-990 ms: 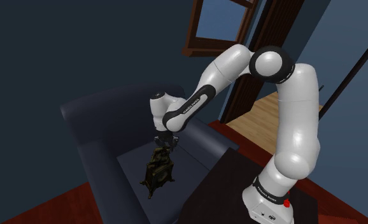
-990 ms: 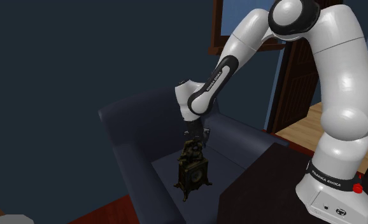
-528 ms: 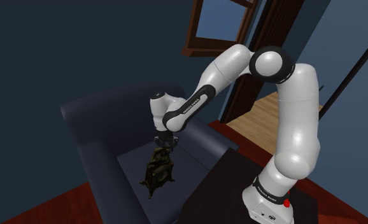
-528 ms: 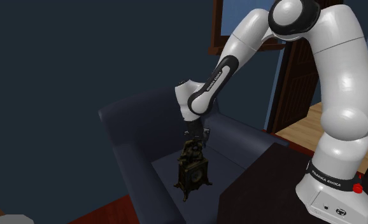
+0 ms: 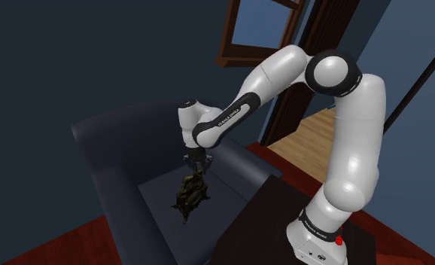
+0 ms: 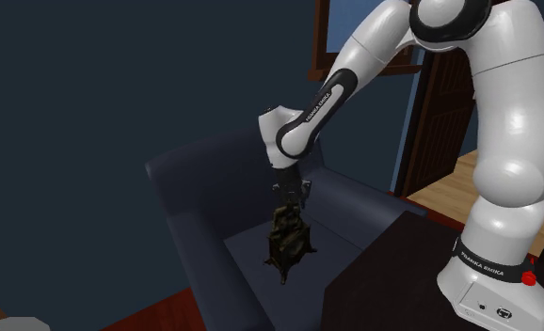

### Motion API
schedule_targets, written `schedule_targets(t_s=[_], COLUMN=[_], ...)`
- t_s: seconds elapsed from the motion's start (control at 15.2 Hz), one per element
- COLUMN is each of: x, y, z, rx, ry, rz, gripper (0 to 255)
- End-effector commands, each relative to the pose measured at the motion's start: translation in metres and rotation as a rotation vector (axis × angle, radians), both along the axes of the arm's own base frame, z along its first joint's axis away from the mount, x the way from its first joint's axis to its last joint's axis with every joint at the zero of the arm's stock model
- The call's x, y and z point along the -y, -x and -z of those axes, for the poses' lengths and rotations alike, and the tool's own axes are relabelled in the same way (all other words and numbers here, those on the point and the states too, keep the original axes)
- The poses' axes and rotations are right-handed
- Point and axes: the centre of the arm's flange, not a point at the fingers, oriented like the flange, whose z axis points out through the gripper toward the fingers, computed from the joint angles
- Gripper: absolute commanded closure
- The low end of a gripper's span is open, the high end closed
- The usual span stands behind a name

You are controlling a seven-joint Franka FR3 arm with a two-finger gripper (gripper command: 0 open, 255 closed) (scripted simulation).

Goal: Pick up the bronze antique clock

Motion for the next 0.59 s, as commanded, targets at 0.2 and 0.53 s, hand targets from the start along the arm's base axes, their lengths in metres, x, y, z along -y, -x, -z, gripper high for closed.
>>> schedule_targets(t_s=[0.2,0.53], x=[0.000,0.000], y=[0.000,0.000], z=[-0.027,-0.043], rx=[0.002,0.002], ry=[0.000,0.000], rz=[0.000,0.000], gripper=[255,255])
